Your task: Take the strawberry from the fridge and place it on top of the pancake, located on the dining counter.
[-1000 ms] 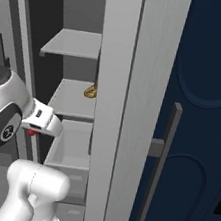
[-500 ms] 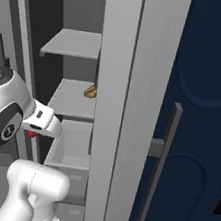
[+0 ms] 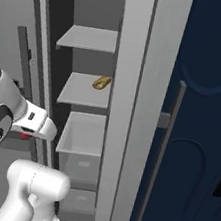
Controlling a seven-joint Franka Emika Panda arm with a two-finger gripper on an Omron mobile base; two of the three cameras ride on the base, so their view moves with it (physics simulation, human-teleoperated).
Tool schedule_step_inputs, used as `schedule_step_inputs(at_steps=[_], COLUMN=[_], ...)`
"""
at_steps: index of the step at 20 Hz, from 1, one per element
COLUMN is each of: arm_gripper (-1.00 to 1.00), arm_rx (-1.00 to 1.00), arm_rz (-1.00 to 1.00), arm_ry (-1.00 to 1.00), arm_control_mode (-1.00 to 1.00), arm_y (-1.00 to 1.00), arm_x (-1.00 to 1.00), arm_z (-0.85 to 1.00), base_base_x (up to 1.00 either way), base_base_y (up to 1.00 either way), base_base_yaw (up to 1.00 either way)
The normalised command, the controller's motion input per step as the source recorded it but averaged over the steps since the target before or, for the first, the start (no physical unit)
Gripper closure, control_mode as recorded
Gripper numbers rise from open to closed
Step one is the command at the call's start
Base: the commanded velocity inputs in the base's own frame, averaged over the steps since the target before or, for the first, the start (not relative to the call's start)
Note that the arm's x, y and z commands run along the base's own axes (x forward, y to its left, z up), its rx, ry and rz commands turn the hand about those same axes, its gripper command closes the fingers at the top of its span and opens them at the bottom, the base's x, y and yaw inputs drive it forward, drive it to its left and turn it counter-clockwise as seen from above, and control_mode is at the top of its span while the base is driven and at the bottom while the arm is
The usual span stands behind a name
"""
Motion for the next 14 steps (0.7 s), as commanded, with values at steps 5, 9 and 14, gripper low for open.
schedule_step_inputs(at_steps=[5,9,14], arm_gripper=[1.00,1.00,1.00], arm_rx=[0.00,0.00,0.00], arm_rz=[0.00,0.00,0.00], arm_ry=[0.00,0.00,0.00], arm_control_mode=[1.00,1.00,1.00], arm_y=[0.00,0.00,0.00], arm_x=[0.00,0.00,0.00], arm_z=[0.00,0.00,0.00], base_base_x=[-1.00,-1.00,-0.85], base_base_y=[0.15,-0.05,-0.62], base_base_yaw=[-0.01,-0.13,-0.51])
